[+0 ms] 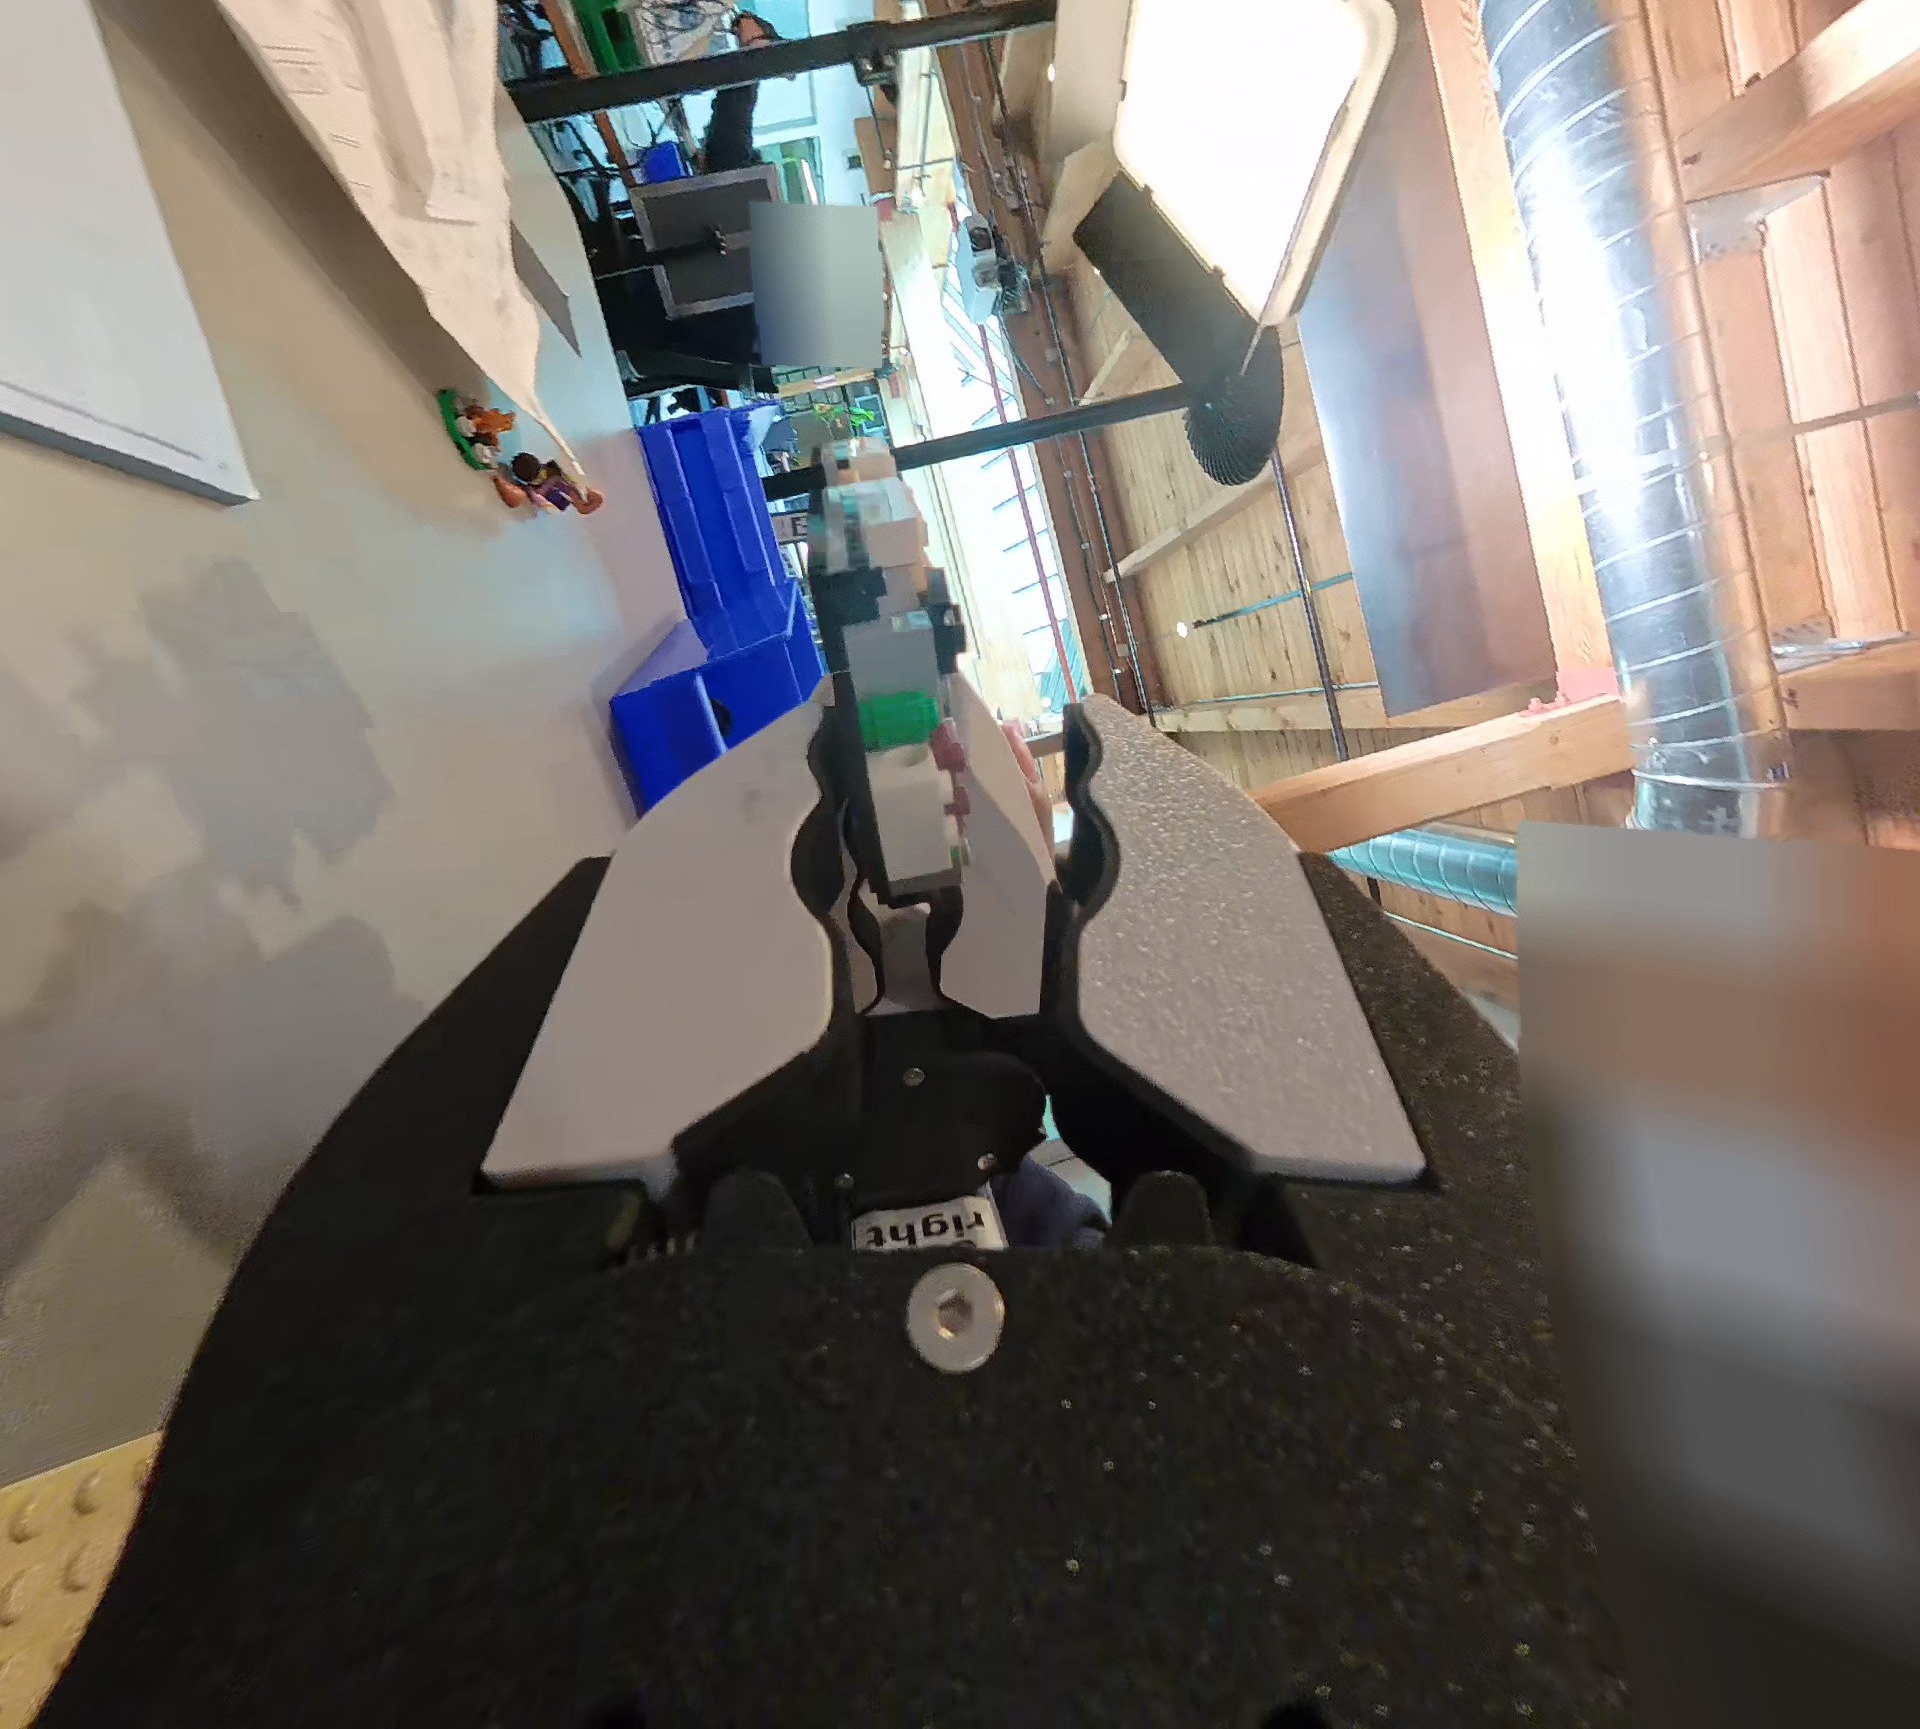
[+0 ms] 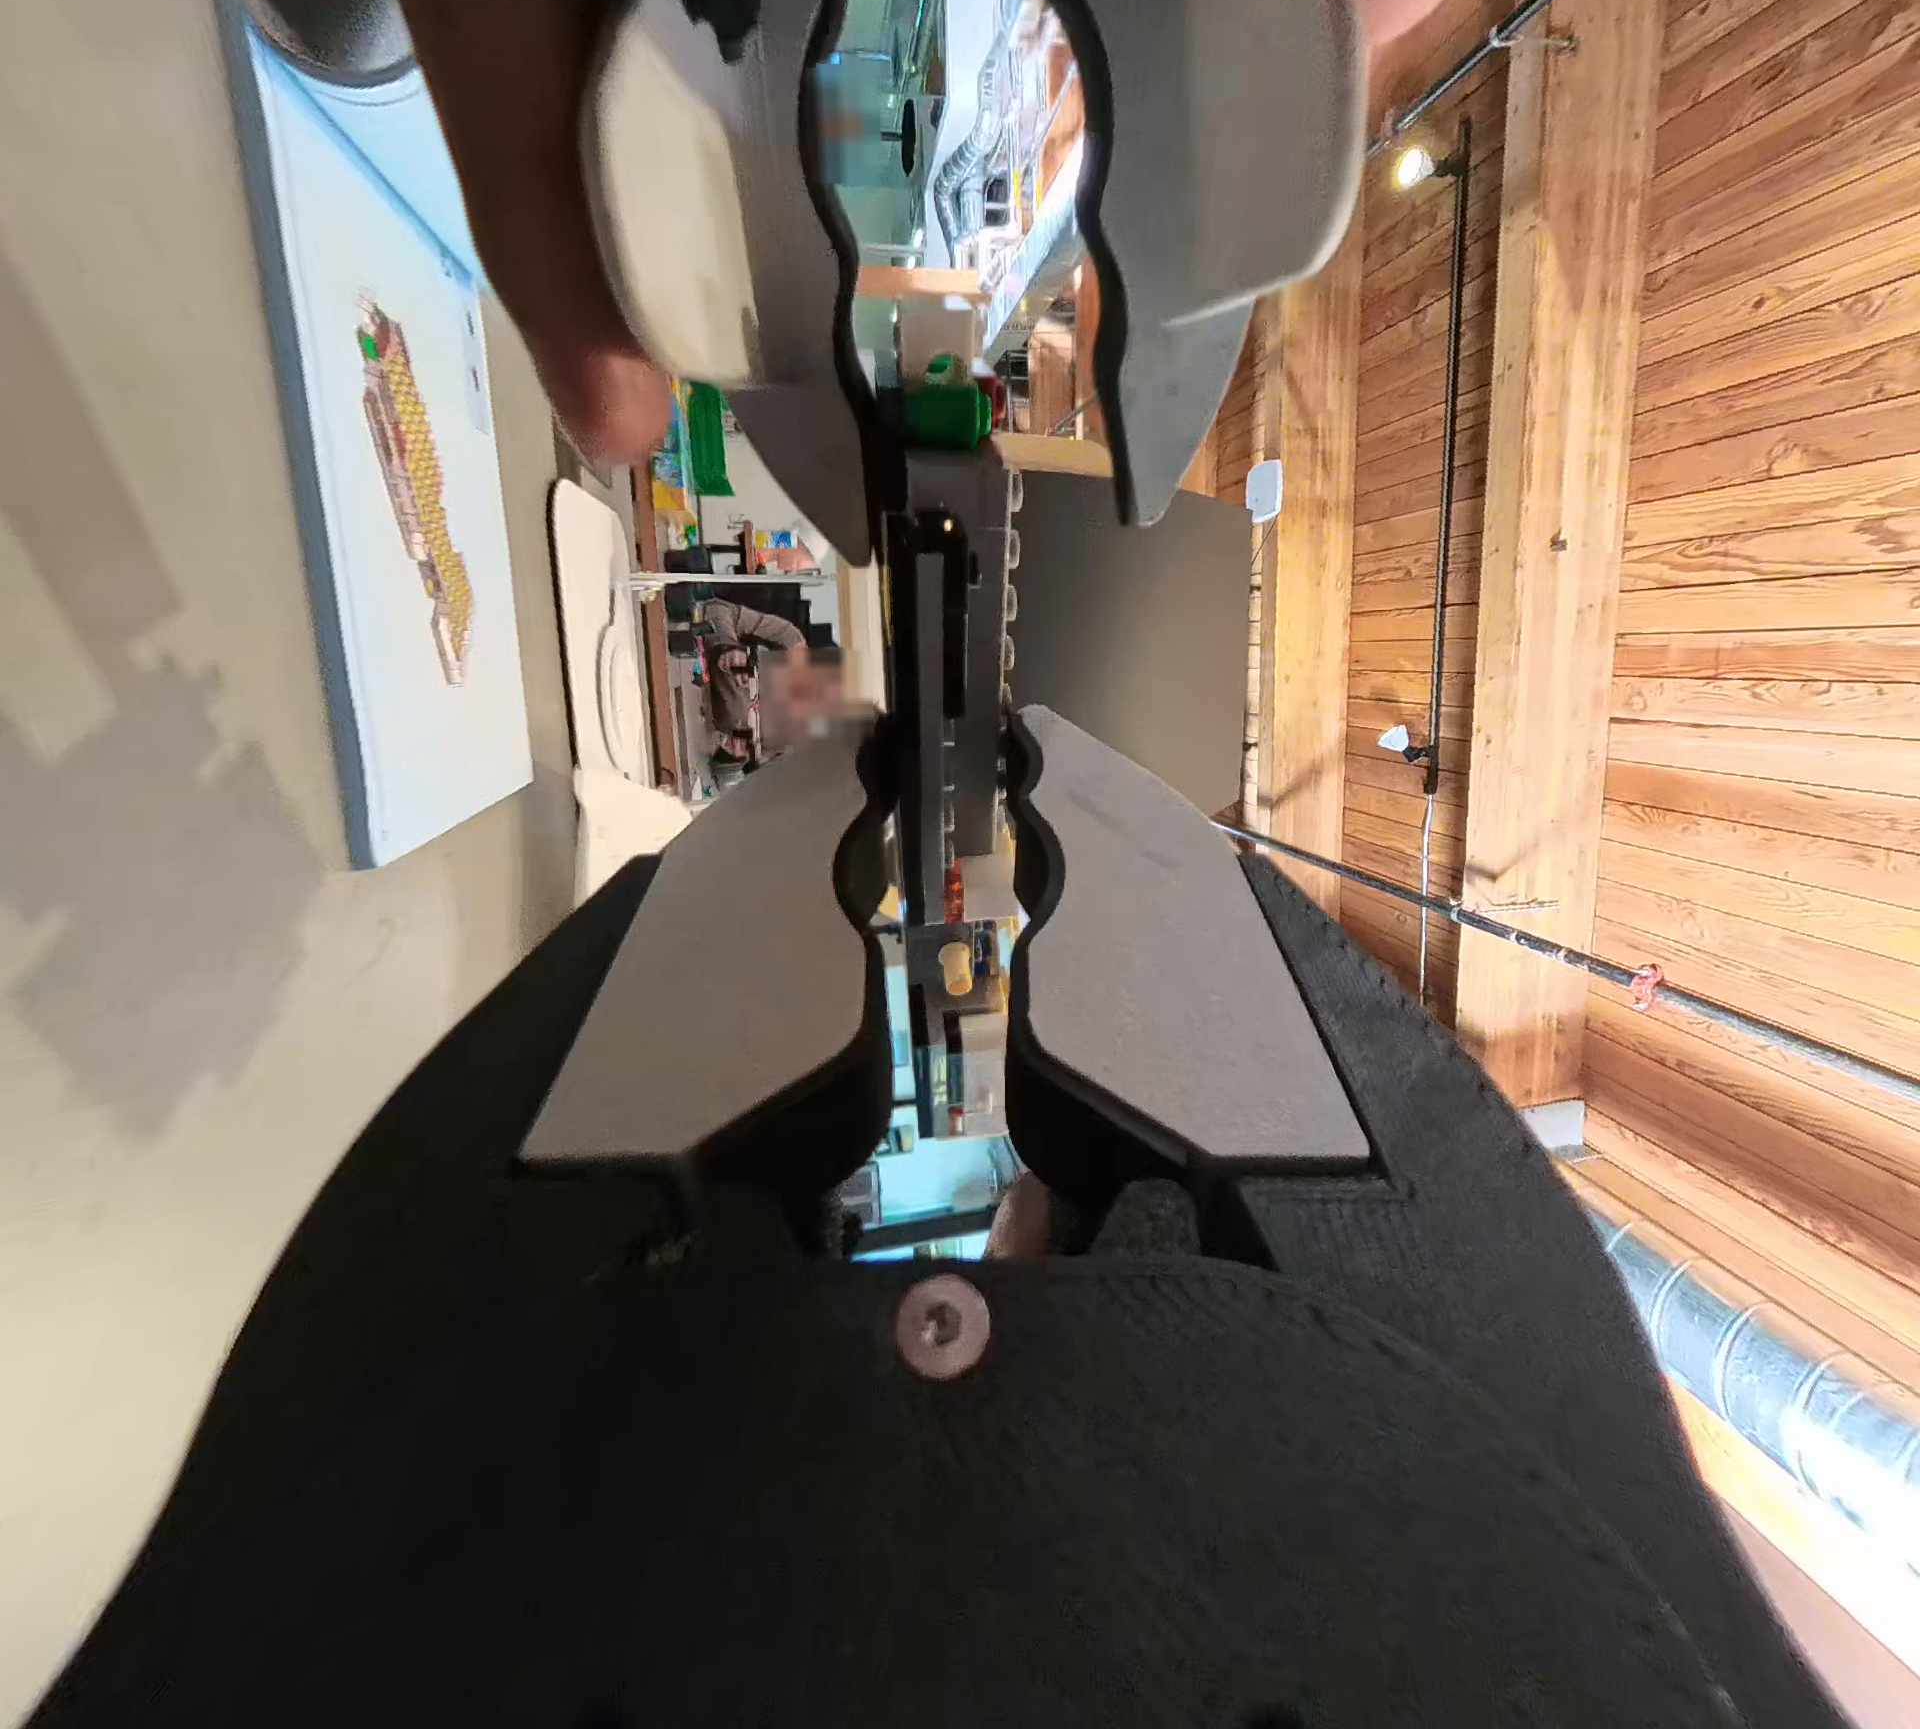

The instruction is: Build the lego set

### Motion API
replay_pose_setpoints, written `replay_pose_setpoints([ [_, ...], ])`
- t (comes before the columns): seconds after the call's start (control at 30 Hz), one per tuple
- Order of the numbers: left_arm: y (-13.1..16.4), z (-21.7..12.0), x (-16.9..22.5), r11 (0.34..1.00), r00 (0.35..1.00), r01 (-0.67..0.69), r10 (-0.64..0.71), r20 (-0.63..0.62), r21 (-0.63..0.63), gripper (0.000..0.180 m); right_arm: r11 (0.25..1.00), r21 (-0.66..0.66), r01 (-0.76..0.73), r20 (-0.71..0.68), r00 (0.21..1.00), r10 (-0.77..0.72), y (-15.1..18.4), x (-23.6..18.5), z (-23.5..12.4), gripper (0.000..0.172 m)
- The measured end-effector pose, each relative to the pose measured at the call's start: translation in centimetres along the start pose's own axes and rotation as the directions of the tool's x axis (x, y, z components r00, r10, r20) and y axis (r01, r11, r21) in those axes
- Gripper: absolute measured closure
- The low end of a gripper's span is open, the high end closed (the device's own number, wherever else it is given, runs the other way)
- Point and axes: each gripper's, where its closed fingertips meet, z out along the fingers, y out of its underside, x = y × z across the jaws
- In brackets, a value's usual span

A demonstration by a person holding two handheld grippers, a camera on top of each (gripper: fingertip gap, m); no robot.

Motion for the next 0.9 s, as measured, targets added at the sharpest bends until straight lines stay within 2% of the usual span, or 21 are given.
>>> replay_pose_setpoints([
  [0.33,-0.5,-0.6,3.2,0.999,0.997,-0.037,0.037,-0.072,0.004,0.126,0.999,0.02,-0.037,0.016,0.999,0.037,1.4,3.1,1.5,0.152],
  [0.5,-1.2,-1.4,3.9,0.999,0.998,-0.032,0.034,-0.051,0.035,0.115,0.998,0.041,-0.039,0.035,0.999,0.038,2.0,5.3,2.5,0.152],
  [0.7,-2.0,-2.4,4.3,0.994,1.0,0.018,-0.017,-0.018,0.105,0.113,0.998,0.059,-0.011,0.089,0.996,0.006,2.7,8.6,3.9,0.152],
  [0.9,-2.8,-2.2,6.7,0.992,1.0,0.006,-0.003,-0.02,0.126,0.114,0.998,0.055,0.0,0.132,0.991,-0.007,2.9,10.2,4.6,0.152],
])
